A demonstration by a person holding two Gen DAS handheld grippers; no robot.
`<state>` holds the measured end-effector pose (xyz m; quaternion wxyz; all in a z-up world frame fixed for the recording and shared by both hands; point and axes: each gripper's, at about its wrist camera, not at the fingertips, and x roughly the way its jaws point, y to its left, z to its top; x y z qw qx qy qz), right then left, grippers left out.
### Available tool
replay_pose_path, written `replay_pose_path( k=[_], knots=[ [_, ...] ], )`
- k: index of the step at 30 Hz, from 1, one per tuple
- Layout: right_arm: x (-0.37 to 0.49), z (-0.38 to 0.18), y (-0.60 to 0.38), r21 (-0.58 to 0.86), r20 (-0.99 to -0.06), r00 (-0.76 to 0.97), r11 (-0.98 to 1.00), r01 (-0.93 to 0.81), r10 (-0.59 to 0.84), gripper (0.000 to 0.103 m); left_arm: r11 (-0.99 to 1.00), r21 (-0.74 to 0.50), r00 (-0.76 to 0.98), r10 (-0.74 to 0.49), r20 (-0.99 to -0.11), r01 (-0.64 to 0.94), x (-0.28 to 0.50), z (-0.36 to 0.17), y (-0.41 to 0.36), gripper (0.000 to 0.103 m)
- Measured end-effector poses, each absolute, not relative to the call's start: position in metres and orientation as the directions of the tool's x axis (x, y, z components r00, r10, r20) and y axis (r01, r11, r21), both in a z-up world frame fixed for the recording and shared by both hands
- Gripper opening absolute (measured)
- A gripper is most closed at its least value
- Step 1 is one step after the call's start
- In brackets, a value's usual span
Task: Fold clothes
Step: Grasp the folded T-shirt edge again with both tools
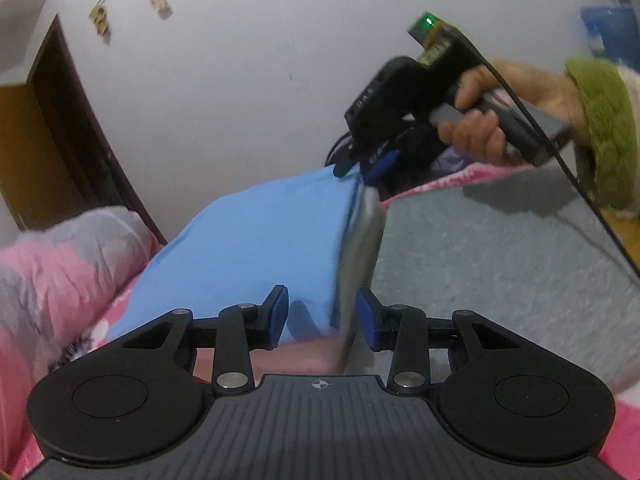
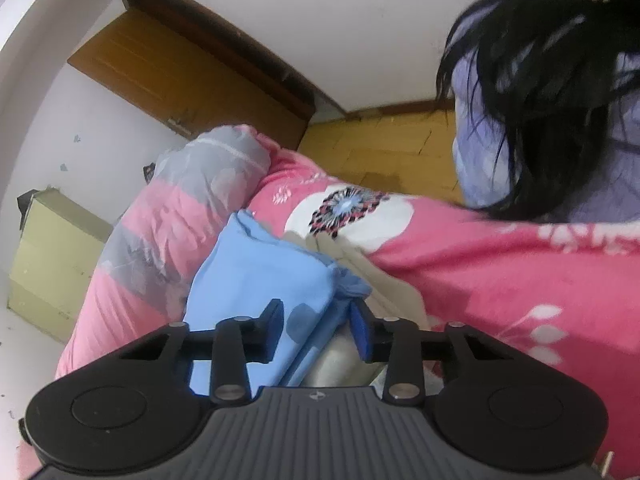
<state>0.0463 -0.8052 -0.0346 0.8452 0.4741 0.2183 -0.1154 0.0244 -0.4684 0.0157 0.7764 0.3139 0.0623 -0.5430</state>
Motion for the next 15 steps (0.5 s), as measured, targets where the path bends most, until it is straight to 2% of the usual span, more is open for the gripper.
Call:
replay_pose_path(
  k=[5,6,7,10,15],
  knots=[
    [0.048,-0.037,-0.809,0.764,-0.468,0.883,0.507,0.399,0.01,0.022,0.21,0.477,0.423,-0.814,-0.399,0.853,0.02,0.009,-0.472,0.029],
    [0.049,-0.038,-0.809,0.762,-0.468,0.884,0.511,0.397,0.01,0.02,0.214,0.477,0.426,-0.814,-0.394,0.852,0.021,0.008,-0.473,0.025],
    [0.05,-0.038,-0.808,0.762,-0.465,0.885,0.514,0.394,0.011,0.018,0.218,0.478,0.428,-0.815,-0.39,0.851,0.021,0.007,-0.473,0.016],
    [0.049,-0.038,-0.807,0.769,-0.44,0.898,0.521,0.372,0.007,0.006,0.231,0.474,0.433,-0.818,-0.379,0.85,0.024,0.006,-0.473,0.003],
    [0.032,-0.028,-0.798,0.777,-0.384,0.923,0.53,0.341,-0.031,0.002,0.252,0.42,0.414,-0.838,-0.356,0.872,0.028,0.016,-0.46,0.0]
  ],
)
